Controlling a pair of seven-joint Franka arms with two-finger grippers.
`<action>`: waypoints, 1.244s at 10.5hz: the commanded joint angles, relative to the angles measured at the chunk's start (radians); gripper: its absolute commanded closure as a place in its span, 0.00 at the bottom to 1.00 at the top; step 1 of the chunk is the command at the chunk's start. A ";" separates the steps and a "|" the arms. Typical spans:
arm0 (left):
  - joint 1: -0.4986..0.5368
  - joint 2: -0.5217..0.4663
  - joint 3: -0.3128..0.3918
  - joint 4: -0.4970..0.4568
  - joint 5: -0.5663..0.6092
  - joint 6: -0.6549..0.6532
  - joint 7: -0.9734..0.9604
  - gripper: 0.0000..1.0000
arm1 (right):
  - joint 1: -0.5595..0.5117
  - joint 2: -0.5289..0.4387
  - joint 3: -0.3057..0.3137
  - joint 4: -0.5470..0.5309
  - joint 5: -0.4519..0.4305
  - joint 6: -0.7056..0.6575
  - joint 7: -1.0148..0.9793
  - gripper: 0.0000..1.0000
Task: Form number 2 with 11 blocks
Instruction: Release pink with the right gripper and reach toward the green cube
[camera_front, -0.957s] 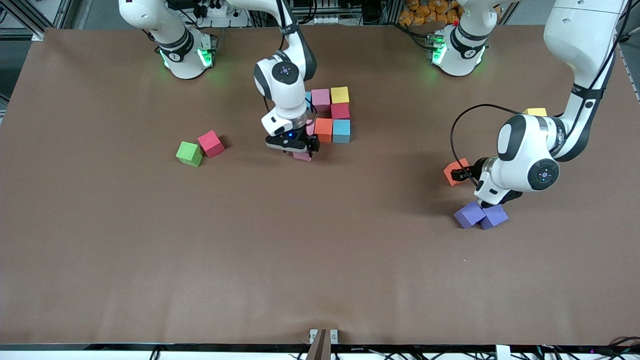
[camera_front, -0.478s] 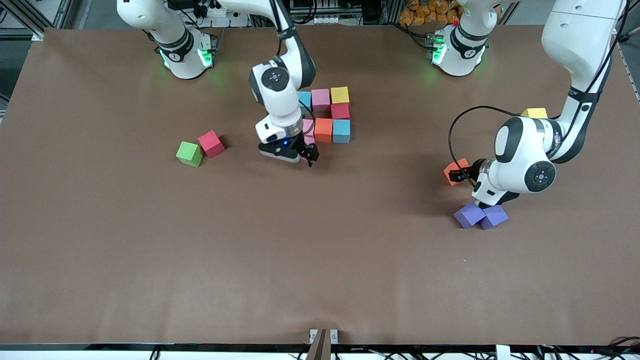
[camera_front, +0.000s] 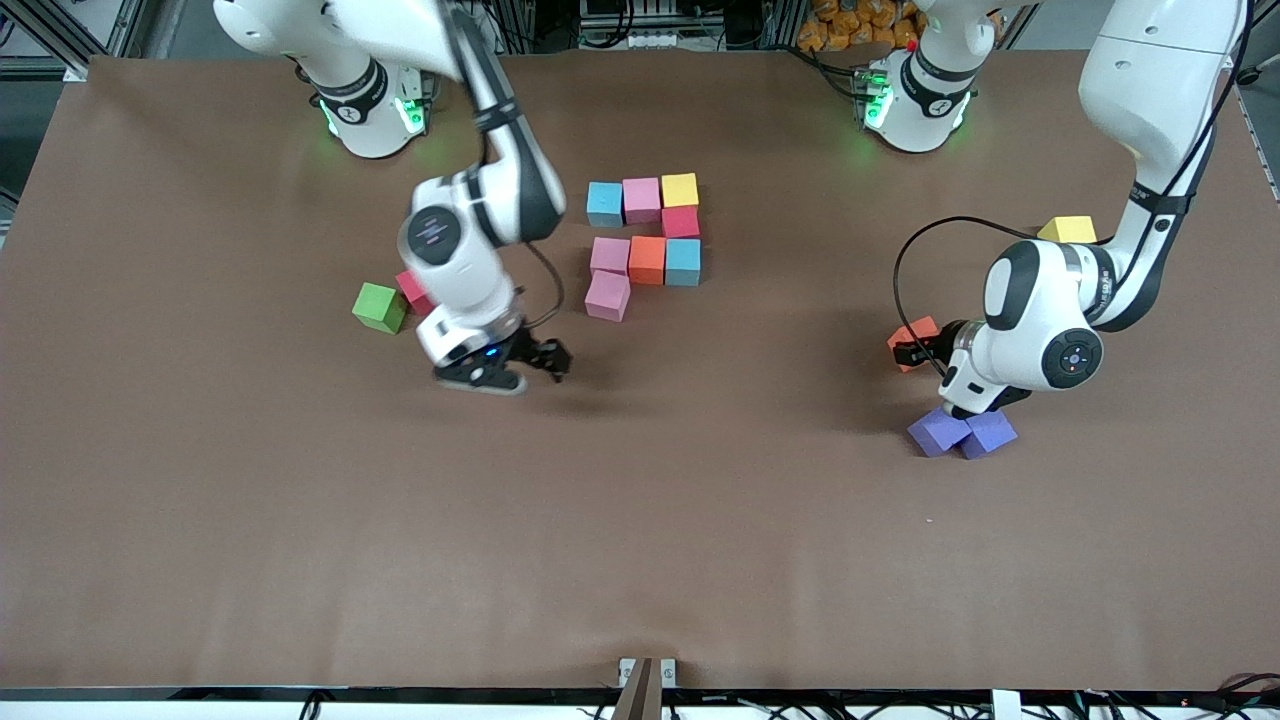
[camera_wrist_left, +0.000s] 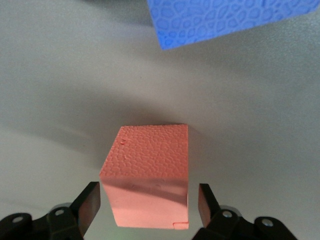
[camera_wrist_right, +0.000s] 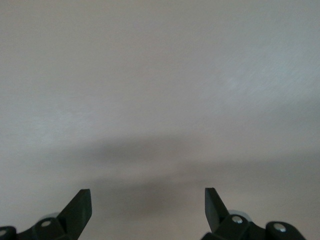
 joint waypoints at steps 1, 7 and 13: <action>-0.013 0.008 0.013 0.003 -0.029 0.007 0.024 0.16 | -0.158 -0.084 0.051 -0.010 0.003 -0.124 -0.297 0.00; -0.028 0.011 0.014 0.004 -0.018 0.007 0.027 0.98 | -0.390 -0.119 0.051 -0.026 -0.113 -0.338 -0.431 0.00; -0.107 0.005 0.013 0.122 -0.018 -0.005 0.165 0.99 | -0.676 -0.216 0.126 -0.193 -0.191 -0.358 -0.428 0.00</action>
